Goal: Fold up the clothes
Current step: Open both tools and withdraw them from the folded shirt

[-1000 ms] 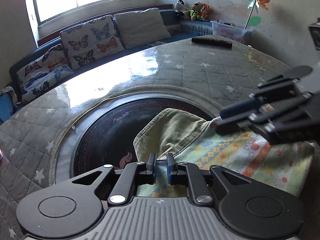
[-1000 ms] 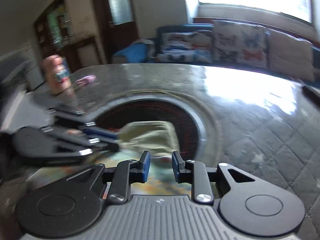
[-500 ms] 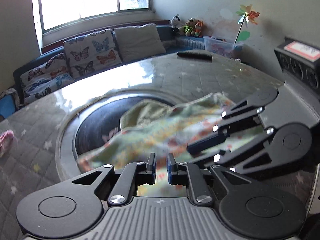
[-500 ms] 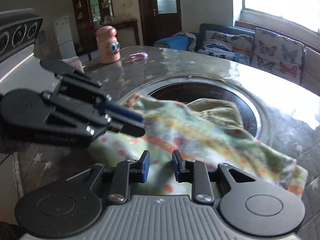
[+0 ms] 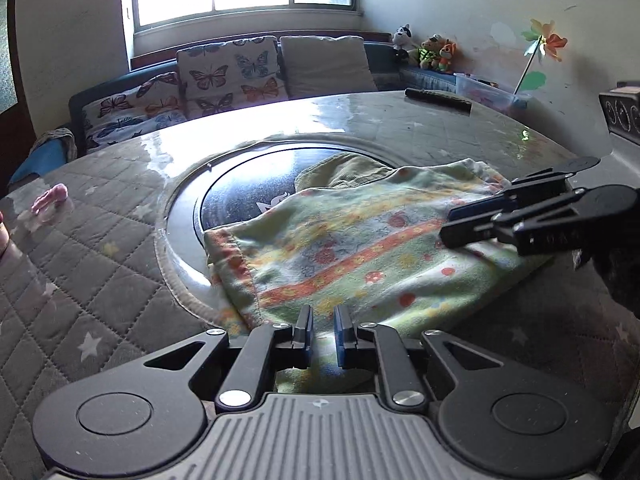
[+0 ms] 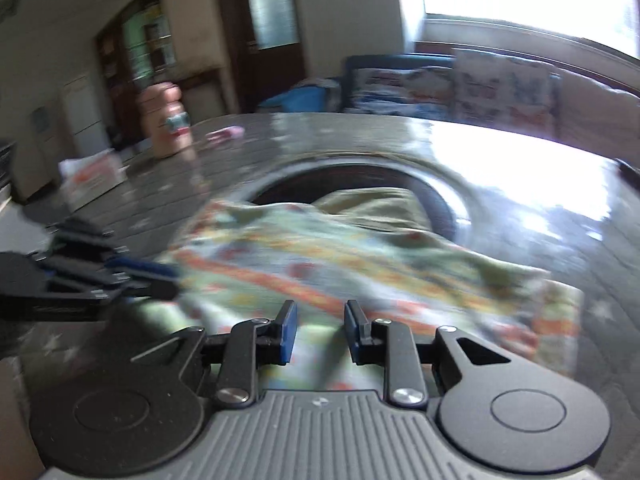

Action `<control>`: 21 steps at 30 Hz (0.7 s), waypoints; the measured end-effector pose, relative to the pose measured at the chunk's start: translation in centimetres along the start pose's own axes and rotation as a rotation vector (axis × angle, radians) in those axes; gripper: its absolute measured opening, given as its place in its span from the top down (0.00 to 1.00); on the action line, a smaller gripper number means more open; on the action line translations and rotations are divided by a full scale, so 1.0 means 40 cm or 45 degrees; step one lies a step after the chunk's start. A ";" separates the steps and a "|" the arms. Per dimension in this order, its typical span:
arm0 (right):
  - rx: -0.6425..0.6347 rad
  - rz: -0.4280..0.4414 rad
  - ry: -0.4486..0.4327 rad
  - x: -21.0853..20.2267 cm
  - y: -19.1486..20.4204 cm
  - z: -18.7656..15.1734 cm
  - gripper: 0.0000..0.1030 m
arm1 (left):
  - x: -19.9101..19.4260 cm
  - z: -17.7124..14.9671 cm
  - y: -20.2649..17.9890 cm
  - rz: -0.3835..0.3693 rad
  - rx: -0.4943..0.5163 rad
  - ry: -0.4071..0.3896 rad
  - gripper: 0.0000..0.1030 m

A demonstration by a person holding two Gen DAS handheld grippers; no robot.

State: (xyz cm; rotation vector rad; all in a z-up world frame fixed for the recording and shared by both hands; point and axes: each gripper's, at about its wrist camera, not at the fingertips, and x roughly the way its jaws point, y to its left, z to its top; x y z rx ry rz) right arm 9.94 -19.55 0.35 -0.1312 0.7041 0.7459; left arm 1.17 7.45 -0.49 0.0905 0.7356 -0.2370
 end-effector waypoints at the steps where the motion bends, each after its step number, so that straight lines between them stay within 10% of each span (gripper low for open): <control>1: 0.009 -0.030 -0.002 -0.006 -0.017 -0.004 0.76 | 0.000 -0.001 0.001 0.002 0.000 -0.001 0.87; 21: -0.020 -0.183 0.054 -0.134 -0.065 -0.087 0.77 | -0.015 0.015 -0.005 0.063 0.030 -0.013 0.87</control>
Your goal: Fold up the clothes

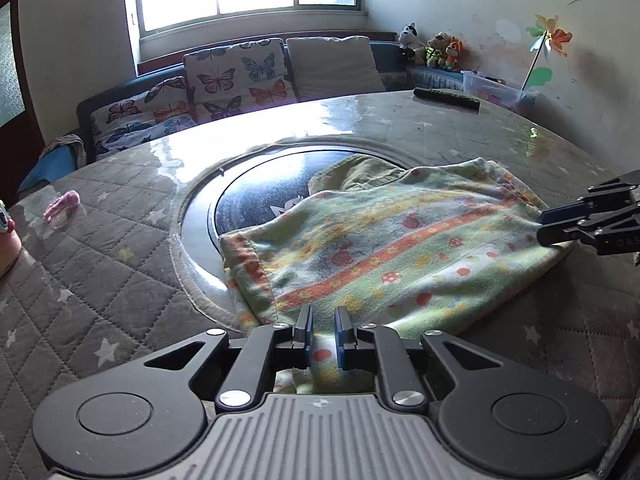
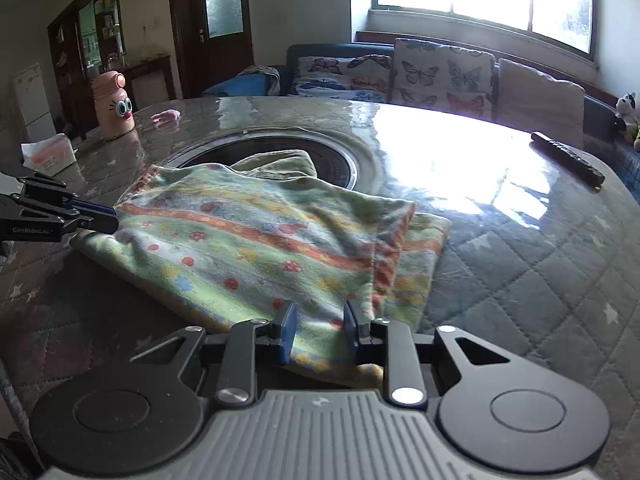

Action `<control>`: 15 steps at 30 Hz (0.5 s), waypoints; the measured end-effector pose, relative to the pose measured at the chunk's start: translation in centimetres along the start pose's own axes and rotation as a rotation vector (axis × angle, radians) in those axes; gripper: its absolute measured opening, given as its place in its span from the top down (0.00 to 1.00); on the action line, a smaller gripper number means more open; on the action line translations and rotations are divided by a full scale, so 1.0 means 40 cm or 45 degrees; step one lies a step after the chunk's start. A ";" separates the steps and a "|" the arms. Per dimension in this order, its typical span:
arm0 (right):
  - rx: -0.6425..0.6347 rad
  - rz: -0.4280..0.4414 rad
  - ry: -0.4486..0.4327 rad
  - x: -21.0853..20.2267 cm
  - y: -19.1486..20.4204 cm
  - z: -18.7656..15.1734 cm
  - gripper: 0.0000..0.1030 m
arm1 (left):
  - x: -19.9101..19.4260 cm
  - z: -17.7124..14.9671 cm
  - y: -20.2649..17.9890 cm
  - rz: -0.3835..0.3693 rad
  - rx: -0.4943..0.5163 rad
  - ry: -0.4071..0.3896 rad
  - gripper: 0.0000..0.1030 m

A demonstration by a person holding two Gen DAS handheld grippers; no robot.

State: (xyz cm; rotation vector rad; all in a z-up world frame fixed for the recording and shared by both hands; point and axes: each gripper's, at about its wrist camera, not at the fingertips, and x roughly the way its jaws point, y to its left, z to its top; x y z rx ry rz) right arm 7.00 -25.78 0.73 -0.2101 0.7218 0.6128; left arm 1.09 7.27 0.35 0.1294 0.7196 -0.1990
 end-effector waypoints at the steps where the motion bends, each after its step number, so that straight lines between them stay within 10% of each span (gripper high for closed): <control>1: -0.013 -0.006 -0.003 -0.004 0.006 0.003 0.76 | -0.006 0.006 -0.006 -0.002 0.003 -0.015 0.87; 15: -0.207 0.214 -0.070 0.062 0.167 0.064 0.75 | 0.020 0.019 -0.135 -0.132 0.121 -0.039 0.86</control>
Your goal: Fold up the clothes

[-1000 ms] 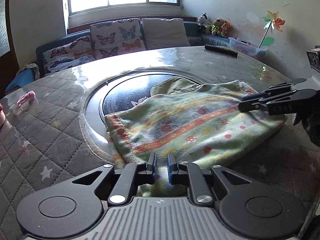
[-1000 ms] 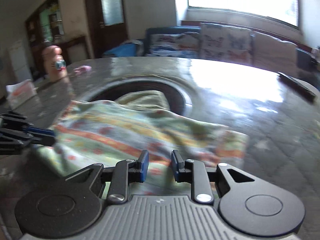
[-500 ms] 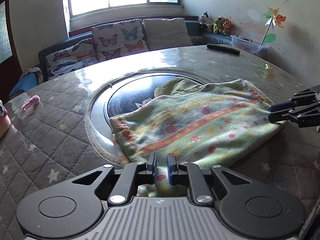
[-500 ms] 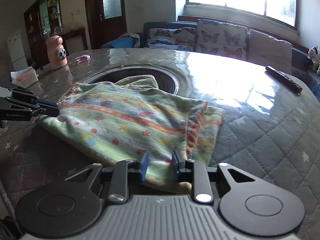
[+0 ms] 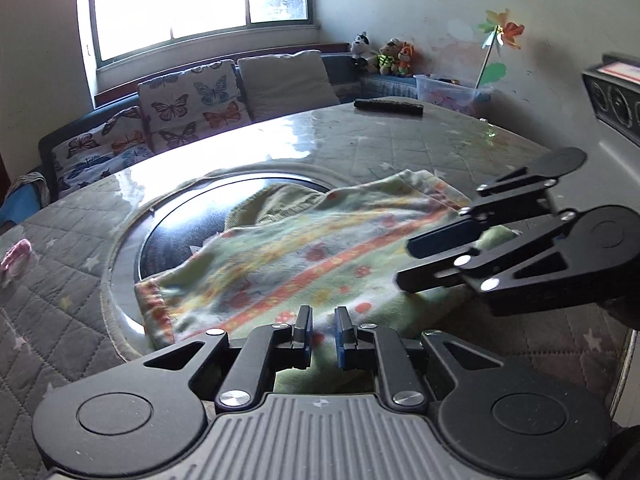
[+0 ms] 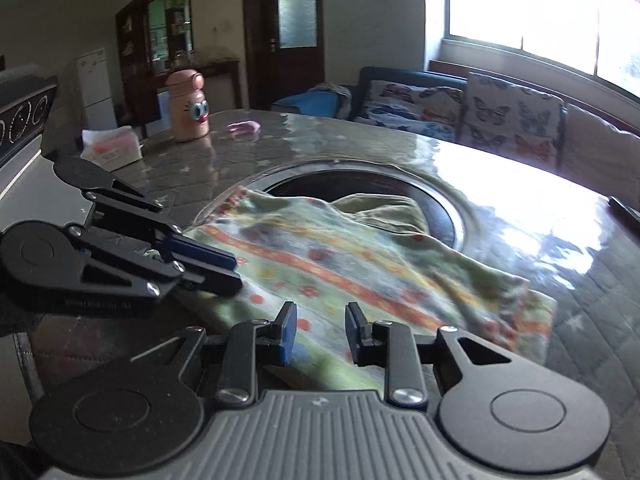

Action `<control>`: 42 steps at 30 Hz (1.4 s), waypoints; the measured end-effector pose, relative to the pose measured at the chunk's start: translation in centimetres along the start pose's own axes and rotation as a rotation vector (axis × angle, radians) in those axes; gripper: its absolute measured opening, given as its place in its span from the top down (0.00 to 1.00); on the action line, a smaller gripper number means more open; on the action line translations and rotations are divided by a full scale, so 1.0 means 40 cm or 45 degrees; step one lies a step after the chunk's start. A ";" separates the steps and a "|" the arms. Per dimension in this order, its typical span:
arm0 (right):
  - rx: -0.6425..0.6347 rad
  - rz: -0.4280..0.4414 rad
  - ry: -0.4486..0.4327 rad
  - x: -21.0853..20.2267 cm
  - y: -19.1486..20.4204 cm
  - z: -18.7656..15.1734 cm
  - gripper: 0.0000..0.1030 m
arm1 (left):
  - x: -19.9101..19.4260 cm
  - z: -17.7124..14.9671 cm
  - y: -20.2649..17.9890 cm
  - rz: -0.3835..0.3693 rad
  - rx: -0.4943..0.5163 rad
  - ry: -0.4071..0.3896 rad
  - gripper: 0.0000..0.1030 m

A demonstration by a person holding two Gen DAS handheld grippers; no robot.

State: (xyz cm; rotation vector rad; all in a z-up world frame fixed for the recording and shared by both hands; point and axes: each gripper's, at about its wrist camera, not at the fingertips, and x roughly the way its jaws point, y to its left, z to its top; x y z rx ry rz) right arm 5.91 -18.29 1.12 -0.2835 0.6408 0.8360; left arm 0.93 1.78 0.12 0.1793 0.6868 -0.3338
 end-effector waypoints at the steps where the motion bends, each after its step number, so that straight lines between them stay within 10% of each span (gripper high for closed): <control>1: -0.022 0.009 0.014 0.010 0.010 -0.003 0.75 | 0.002 -0.004 -0.003 -0.003 0.005 0.005 0.86; 26: 0.273 -0.250 -0.006 0.076 -0.281 0.022 0.78 | 0.124 0.058 0.245 0.206 -0.189 0.072 0.87; 42: 0.185 -0.239 0.000 0.055 -0.221 0.042 0.76 | 0.096 0.063 0.269 0.242 -0.217 0.020 0.80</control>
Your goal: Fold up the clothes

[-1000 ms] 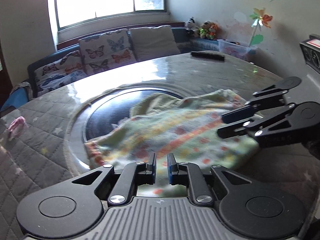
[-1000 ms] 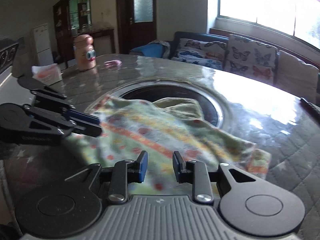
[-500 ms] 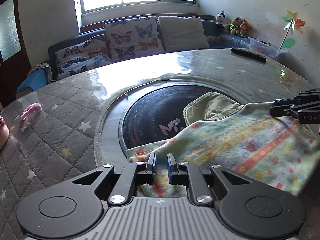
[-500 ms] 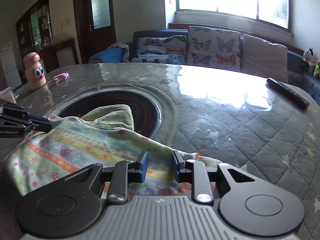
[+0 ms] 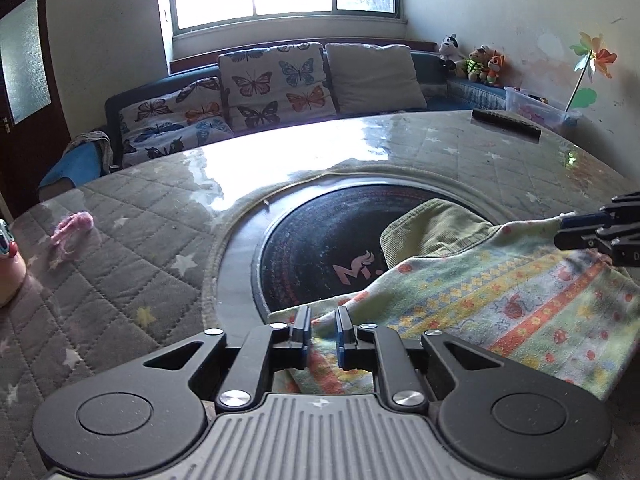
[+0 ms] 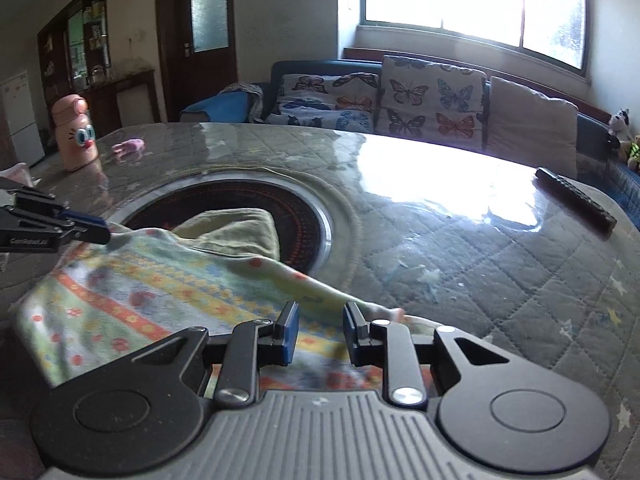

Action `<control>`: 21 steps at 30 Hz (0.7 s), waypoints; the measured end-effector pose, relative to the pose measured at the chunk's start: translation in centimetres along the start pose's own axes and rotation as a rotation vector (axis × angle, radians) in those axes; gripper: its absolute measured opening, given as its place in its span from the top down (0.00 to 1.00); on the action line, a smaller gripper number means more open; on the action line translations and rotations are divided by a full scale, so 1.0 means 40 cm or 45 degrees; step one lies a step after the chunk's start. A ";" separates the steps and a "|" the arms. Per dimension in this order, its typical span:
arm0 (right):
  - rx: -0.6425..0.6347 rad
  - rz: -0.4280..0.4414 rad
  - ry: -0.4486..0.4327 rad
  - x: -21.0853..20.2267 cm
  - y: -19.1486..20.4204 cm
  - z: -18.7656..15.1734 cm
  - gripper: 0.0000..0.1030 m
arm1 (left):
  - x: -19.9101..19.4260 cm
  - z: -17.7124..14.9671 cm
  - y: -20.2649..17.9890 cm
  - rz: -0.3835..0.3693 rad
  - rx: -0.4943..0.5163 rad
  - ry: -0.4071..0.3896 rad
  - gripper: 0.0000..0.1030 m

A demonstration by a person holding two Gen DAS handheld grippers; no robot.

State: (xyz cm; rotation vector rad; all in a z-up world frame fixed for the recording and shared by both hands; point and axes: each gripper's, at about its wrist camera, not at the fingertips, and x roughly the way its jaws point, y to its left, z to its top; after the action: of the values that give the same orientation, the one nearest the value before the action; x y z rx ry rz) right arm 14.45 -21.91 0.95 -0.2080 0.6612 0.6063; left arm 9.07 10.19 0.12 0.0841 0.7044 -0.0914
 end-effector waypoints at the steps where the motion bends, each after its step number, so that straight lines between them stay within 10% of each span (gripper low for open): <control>1: -0.024 0.016 -0.003 -0.008 0.017 0.001 0.76 | -0.008 0.001 0.004 0.006 -0.009 -0.004 0.75; 5: -0.107 0.093 0.001 -0.033 0.080 0.004 0.71 | -0.040 -0.003 0.023 0.030 -0.052 -0.001 0.52; 21: -0.482 0.373 0.015 -0.019 0.393 -0.025 0.69 | -0.103 -0.109 0.027 0.051 -0.092 0.050 0.47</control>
State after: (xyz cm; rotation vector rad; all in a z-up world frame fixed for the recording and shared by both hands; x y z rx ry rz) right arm 4.23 -9.90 0.75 -0.4727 0.5879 1.0126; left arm 3.26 11.94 -0.47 0.0311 0.7442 -0.0258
